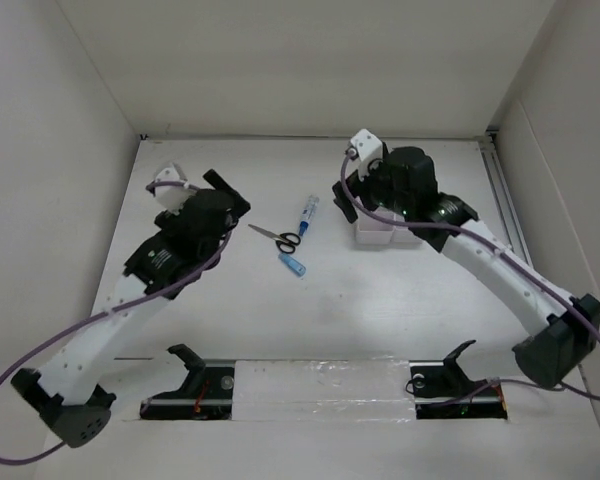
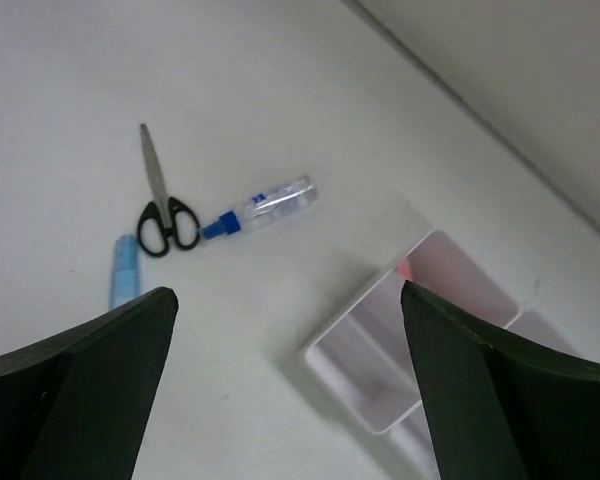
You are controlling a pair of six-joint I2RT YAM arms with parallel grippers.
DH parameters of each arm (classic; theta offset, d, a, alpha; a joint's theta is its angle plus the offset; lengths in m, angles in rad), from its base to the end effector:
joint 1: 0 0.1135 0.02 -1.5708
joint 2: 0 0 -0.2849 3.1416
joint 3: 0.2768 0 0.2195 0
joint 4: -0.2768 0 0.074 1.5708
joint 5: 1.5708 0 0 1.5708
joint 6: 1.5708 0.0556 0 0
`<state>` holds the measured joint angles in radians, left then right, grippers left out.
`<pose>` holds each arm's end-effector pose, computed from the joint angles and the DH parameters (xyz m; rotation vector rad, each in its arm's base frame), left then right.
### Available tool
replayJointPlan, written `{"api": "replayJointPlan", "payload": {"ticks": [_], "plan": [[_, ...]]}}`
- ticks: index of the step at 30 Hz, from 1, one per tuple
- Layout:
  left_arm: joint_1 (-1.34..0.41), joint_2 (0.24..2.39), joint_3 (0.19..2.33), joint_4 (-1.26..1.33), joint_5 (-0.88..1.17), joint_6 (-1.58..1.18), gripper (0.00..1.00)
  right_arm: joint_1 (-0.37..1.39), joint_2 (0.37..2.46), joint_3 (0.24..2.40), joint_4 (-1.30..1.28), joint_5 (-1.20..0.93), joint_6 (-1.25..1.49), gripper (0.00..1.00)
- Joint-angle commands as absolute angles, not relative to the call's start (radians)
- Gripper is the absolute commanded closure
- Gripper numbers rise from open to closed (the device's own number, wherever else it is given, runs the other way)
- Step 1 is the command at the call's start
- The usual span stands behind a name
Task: Sort the stationery into containers
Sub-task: Pick up the stationery from the center of the board.
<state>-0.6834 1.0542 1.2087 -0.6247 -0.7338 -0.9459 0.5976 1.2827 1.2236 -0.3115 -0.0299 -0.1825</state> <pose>0.1642 -0.0857 0.4008 -0.6845 1.8034 -0.3429 0.2257 0.1556 0.3871 -0.7612 1.7989 0.3040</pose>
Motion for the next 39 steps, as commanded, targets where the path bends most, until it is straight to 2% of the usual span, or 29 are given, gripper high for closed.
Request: {"api": "replayJointPlan", "payload": {"ticks": [1,3,4,7,9,13,17,20,21,22,26,39], "plan": [[-0.681,0.925,1.181,-0.704,-0.787,-0.951,0.0,0.581,1.391,1.408,-0.388,-0.125,-0.415,0.0],[-0.681,0.862,1.172,-0.715,-0.775,-0.905,0.0,0.581,1.559,1.544,-0.571,-0.219,-0.596,0.0],[-0.681,0.847,1.172,-0.729,-0.775,-0.882,0.0,0.603,1.618,1.681,-0.63,-0.175,-0.641,0.0],[-0.681,0.813,1.198,-0.802,-0.765,-0.831,0.0,0.612,1.822,1.853,-0.795,-0.063,-0.728,0.0],[-0.681,0.787,1.21,-0.811,-0.765,-0.804,0.0,0.612,1.925,1.972,-0.865,-0.077,-0.818,0.0],[-0.681,0.663,1.143,-0.75,-0.712,-0.743,0.0,0.601,1.936,1.907,-0.737,-0.123,-0.989,0.0],[-0.681,0.632,1.134,-0.75,-0.678,-0.689,0.0,0.56,1.954,1.868,-0.689,-0.268,-1.139,0.0],[-0.681,0.621,1.109,-0.739,-0.678,-0.657,0.0,0.551,2.072,1.998,-0.765,-0.259,-1.224,0.0],[-0.681,0.621,1.109,-0.739,-0.678,-0.647,0.0,0.551,2.115,2.06,-0.873,-0.247,-1.247,0.0],[-0.681,0.621,1.094,-0.739,-0.678,-0.647,0.0,0.551,2.147,2.138,-0.894,-0.235,-1.258,0.0],[-0.681,0.563,1.052,-0.68,-0.669,-0.614,0.0,0.551,2.203,2.149,-0.884,-0.224,-1.278,0.0],[-0.681,0.572,0.939,-0.552,-0.647,-0.535,0.0,0.634,2.348,2.192,-0.917,-0.163,-1.322,0.0]]}}
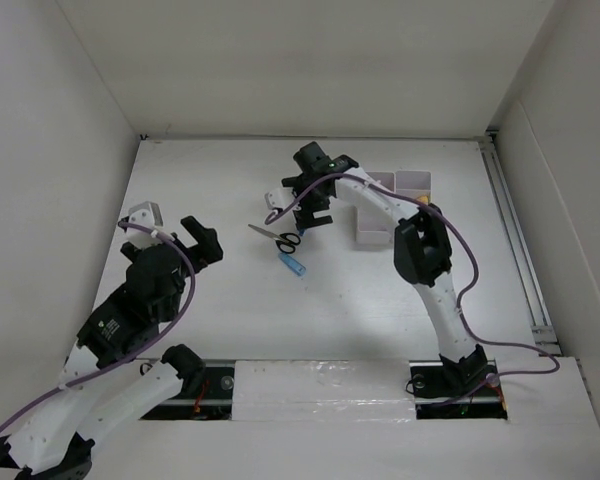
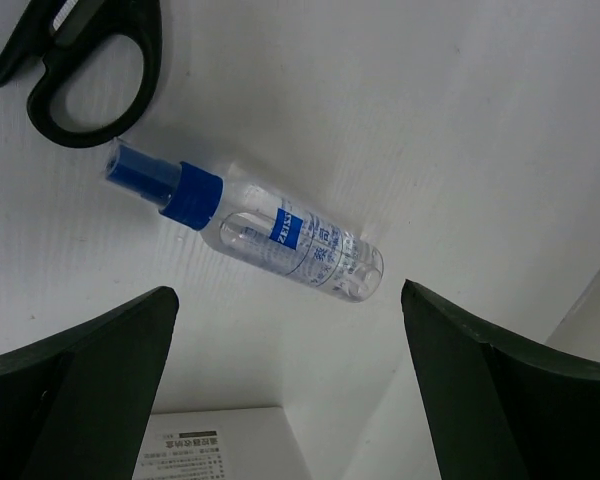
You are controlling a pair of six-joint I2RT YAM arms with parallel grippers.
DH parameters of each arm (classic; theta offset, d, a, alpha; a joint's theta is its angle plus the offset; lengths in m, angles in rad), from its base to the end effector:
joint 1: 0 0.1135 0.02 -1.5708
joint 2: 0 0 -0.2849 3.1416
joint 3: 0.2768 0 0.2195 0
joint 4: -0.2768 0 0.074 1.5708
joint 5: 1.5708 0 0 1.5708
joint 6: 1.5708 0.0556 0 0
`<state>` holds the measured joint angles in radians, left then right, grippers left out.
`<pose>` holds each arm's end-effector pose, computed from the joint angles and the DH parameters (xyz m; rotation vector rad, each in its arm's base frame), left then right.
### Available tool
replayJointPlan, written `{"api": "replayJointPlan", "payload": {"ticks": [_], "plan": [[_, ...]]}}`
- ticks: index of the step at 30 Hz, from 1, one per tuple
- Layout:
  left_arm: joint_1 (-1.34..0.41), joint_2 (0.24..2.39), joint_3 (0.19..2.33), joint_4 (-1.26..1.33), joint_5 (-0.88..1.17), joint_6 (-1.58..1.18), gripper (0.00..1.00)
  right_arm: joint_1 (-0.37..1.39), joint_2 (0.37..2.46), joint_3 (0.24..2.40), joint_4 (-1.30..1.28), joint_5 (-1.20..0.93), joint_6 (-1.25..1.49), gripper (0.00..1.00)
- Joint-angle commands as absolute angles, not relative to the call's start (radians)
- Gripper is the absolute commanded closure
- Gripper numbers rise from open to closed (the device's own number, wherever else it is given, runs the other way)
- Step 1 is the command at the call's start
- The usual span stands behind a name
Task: Sort the stationery into containers
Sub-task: Pick up the stationery from the center of the board.
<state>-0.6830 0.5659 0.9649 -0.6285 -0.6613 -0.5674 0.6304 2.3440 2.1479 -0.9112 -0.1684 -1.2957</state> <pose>0.0724 -0.0149 0.3767 -0.3639 1.7239 -0.3162 0.3947 0.2995 0.2199 -2.2056 1.4699 0.0072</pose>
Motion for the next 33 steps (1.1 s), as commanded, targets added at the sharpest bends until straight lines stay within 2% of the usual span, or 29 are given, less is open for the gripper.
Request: {"api": "replayJointPlan", "payload": {"ticks": [1,5,12,16,19,23,24,29,32,33], "plan": [[-0.681,0.572,0.93,-0.552,-0.647,-0.535,0.0,0.634,2.349,2.192,-0.917,-0.163,-1.322,0.0],[-0.681,0.572,0.92,-0.543,-0.647,-0.535,0.0,0.634,2.382,2.183,-0.907,-0.175,-1.341,0.0],[-0.681,0.563,0.9,-0.52,-0.627,-0.535,0.0,0.601,2.491,2.341,-0.971,-0.261,-1.35,0.02],[-0.681,0.572,0.9,-0.52,-0.627,-0.535,0.0,0.612,2.529,2.355,-0.971,-0.233,-1.361,0.12],[-0.681,0.572,0.9,-0.52,-0.627,-0.535,0.0,0.612,2.586,2.41,-1.025,-0.192,-1.351,0.13],[-0.681,0.561,0.9,-0.52,-0.627,-0.535,0.0,0.603,2.608,2.419,-1.046,-0.227,-1.351,0.21],[-0.681,0.561,0.9,-0.52,-0.627,-0.535,0.0,0.603,2.608,2.428,-1.08,-0.227,-1.351,0.28],[-0.681,0.552,0.9,-0.52,-0.638,-0.535,0.0,0.603,2.637,2.482,-1.12,-0.239,-1.351,0.38],[-0.681,0.543,0.9,-0.52,-0.638,-0.535,0.0,0.603,2.637,2.491,-1.143,-0.249,-1.364,0.53],[-0.681,0.534,0.891,-0.52,-0.638,-0.535,0.0,0.603,2.648,2.491,-1.155,-0.249,-1.364,0.62]]}}
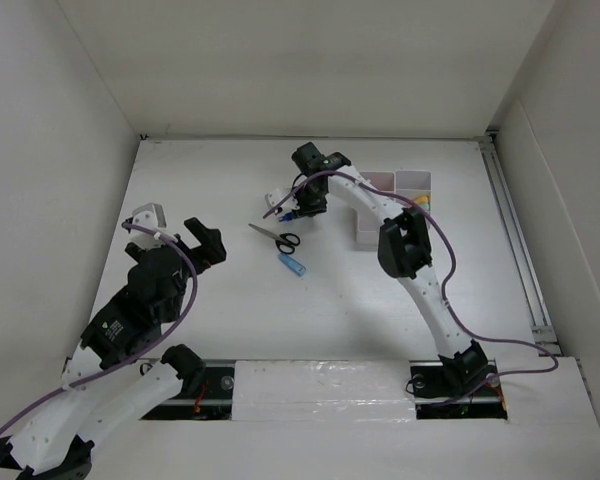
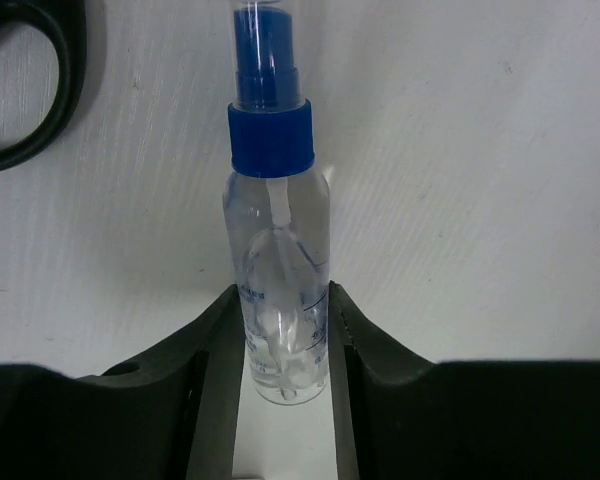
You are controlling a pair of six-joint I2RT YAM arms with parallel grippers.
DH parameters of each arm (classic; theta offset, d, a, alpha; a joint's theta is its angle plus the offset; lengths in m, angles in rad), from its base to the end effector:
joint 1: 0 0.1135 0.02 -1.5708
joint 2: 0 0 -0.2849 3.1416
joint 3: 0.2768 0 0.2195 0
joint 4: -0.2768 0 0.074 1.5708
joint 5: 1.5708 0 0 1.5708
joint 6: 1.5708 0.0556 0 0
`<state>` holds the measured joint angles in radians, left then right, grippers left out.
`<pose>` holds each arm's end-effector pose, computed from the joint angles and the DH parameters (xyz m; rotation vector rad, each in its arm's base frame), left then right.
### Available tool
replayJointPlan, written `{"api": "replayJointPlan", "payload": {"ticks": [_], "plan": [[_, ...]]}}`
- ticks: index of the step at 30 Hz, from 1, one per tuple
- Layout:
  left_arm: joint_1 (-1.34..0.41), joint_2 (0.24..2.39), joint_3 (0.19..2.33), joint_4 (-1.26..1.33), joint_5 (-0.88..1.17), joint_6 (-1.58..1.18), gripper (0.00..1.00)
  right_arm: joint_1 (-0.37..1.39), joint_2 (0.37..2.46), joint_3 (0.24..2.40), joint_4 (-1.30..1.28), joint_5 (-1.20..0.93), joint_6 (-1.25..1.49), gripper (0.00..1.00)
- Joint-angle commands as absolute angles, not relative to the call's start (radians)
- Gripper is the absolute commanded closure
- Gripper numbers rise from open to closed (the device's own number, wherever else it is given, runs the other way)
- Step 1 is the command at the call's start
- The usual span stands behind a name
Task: Sort the stationery into containers
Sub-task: Pick up the stationery from the center of the board.
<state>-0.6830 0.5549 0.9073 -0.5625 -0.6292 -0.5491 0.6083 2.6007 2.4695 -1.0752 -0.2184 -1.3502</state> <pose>0.0762 -0.0198 0.3680 -0.3319 1.7208 -0.3423 0.4257 0.3111 0.1722 -2.2909 1.4728 0.0963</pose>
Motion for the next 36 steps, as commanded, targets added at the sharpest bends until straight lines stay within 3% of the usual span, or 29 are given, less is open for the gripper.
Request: {"api": "replayJointPlan", "payload": {"ticks": [1,10,28,32,36], "plan": [[-0.681,0.534,0.891,-0.52,-0.638,-0.535,0.0,0.603,2.648,2.491,-1.164,-0.249,-1.364,0.67],[-0.681,0.534,0.891,-0.52,-0.649,-0.545,0.0,0.571,2.614,2.465,-1.172,-0.339,-1.345,1.0],[-0.681,0.514,0.891,-0.54,-0.68,-0.563,0.0,0.52,2.254,2.175,-0.861,-0.928,-1.206,1.0],[-0.681,0.523,0.891,-0.54,-0.68,-0.563,0.0,0.511,2.157,2.07,-0.663,-0.963,-1.03,1.0],[-0.681,0.523,0.891,-0.54,-0.68,-0.563,0.0,0.465,2.001,1.849,-0.172,-0.912,-0.705,1.0]]}}
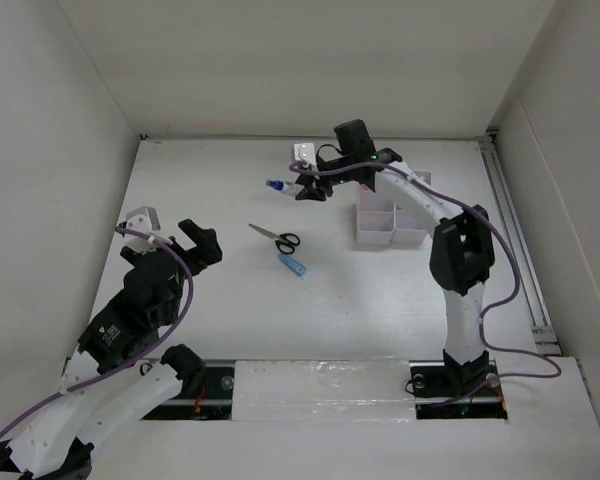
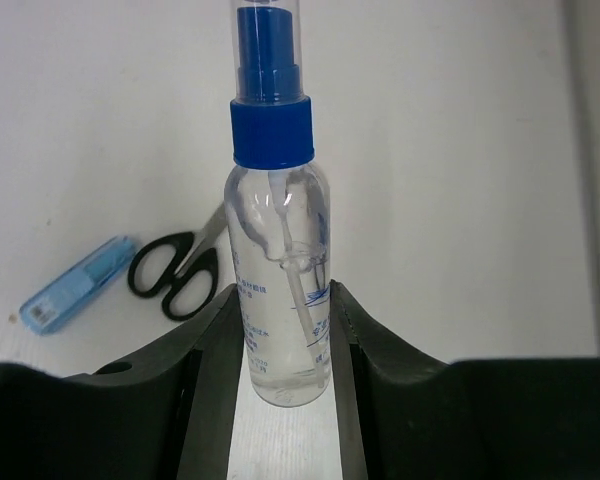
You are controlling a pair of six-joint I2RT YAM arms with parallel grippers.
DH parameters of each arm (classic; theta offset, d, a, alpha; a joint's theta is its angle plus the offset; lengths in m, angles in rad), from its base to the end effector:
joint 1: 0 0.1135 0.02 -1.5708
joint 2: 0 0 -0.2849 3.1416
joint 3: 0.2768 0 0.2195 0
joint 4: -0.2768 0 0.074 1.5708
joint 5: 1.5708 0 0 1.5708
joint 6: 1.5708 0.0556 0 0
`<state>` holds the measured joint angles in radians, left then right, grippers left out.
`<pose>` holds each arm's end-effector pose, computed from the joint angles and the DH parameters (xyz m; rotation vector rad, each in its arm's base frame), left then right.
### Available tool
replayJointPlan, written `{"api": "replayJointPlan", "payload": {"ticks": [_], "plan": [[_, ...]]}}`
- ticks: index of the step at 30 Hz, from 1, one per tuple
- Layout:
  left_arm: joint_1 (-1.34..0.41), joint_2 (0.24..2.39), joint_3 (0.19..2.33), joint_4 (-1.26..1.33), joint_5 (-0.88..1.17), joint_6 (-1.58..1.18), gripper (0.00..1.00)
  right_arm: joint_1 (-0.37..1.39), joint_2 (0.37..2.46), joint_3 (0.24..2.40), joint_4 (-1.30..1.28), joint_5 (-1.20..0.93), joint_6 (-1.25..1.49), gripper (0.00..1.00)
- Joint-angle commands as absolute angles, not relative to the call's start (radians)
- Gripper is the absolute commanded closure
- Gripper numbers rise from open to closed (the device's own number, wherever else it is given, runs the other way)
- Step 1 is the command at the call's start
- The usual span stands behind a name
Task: Sort the stationery into containers
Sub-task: Pick up the stationery from the center of the board, then place the stationery in the storage box.
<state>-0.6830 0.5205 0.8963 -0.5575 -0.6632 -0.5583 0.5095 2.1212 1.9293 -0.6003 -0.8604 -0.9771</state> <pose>0.0705 -0.0133 0.3672 -0.3714 1.6849 -0.3389 0.3855 0.2637 0.2964 -1.7145 1.2803 0.7388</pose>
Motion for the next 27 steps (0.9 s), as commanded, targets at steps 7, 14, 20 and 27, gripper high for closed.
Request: {"api": "replayJointPlan", "payload": {"ticks": [7,14,20,27], "plan": [[-0.681,0.523,0.891,-0.54,-0.669,-0.563,0.0,0.368,1.706,1.516,0.128,-0.637,-0.261,1.0],[-0.681,0.523,0.891,-0.531,-0.658,-0.563,0.0,0.281,1.326,1.109,0.305,-0.39,-0.12,1.0],[-0.681,0.523,0.891,-0.531,-0.667,-0.563,0.0,0.227,1.028,0.835,0.305,-0.198,-0.022,1.0],[-0.681,0.523,0.891,-0.531,-0.658,-0.563,0.0,0.206,0.8,0.583,0.425,-0.13,0.06,1.0]]}}
